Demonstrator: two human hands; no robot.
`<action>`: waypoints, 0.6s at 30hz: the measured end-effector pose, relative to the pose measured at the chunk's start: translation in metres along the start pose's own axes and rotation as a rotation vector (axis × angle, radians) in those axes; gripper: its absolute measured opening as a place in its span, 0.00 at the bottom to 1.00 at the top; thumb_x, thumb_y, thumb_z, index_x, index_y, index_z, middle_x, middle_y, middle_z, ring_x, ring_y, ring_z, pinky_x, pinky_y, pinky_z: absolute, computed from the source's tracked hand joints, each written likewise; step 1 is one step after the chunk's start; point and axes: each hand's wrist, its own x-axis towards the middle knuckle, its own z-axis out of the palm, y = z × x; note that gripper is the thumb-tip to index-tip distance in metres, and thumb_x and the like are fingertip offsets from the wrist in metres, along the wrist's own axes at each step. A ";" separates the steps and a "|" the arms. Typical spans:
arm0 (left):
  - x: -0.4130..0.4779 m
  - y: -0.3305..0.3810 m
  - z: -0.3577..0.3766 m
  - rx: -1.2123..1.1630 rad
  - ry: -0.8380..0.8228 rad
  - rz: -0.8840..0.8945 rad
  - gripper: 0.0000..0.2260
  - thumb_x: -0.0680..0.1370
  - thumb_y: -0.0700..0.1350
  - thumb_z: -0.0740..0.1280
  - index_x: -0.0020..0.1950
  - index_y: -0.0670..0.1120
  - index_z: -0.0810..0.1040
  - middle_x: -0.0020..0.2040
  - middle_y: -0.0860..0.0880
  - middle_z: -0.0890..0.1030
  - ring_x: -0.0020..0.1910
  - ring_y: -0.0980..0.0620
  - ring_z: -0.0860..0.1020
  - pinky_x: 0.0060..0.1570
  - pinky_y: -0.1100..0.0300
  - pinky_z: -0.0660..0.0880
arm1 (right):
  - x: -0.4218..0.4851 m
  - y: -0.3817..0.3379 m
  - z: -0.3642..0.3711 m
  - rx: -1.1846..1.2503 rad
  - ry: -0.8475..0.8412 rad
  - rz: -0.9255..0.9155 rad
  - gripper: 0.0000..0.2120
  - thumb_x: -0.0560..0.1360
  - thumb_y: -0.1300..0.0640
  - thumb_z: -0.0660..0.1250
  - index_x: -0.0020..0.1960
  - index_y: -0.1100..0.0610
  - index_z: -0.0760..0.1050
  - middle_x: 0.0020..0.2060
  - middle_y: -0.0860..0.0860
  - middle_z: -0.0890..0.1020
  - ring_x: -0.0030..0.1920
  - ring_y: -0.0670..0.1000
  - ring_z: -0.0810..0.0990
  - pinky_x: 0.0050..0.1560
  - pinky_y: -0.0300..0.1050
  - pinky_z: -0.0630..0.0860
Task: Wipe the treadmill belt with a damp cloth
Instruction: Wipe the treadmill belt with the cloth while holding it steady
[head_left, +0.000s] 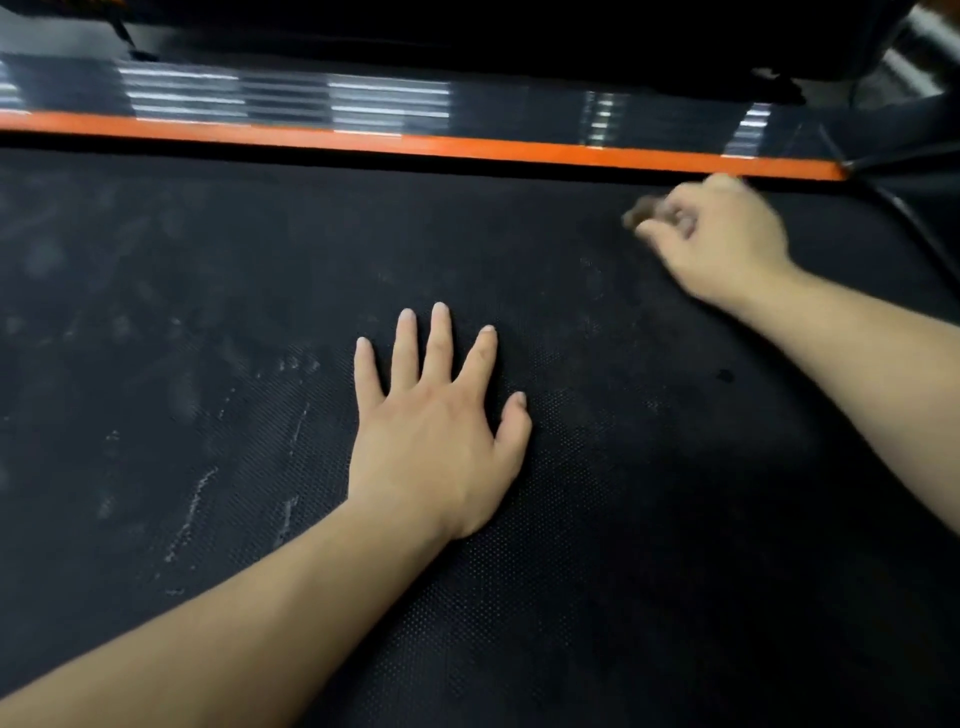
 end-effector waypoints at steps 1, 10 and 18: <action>0.001 0.001 0.000 0.000 0.003 0.004 0.32 0.80 0.66 0.41 0.83 0.58 0.49 0.84 0.47 0.45 0.82 0.44 0.39 0.78 0.38 0.37 | 0.005 0.010 -0.007 0.000 0.057 0.131 0.16 0.76 0.42 0.66 0.54 0.54 0.80 0.53 0.59 0.76 0.53 0.62 0.77 0.52 0.51 0.73; 0.001 0.000 0.000 0.001 0.000 0.003 0.32 0.80 0.66 0.41 0.83 0.58 0.49 0.84 0.47 0.45 0.82 0.44 0.39 0.78 0.38 0.39 | -0.034 0.012 -0.014 -0.041 0.075 0.049 0.15 0.80 0.44 0.61 0.50 0.56 0.78 0.48 0.58 0.75 0.49 0.62 0.77 0.48 0.52 0.74; 0.001 0.001 0.000 -0.001 -0.009 0.002 0.33 0.79 0.67 0.40 0.83 0.58 0.50 0.84 0.47 0.46 0.82 0.44 0.40 0.78 0.38 0.39 | -0.067 -0.007 -0.012 -0.006 0.015 -0.031 0.13 0.80 0.45 0.62 0.50 0.53 0.78 0.46 0.56 0.74 0.46 0.63 0.77 0.49 0.53 0.75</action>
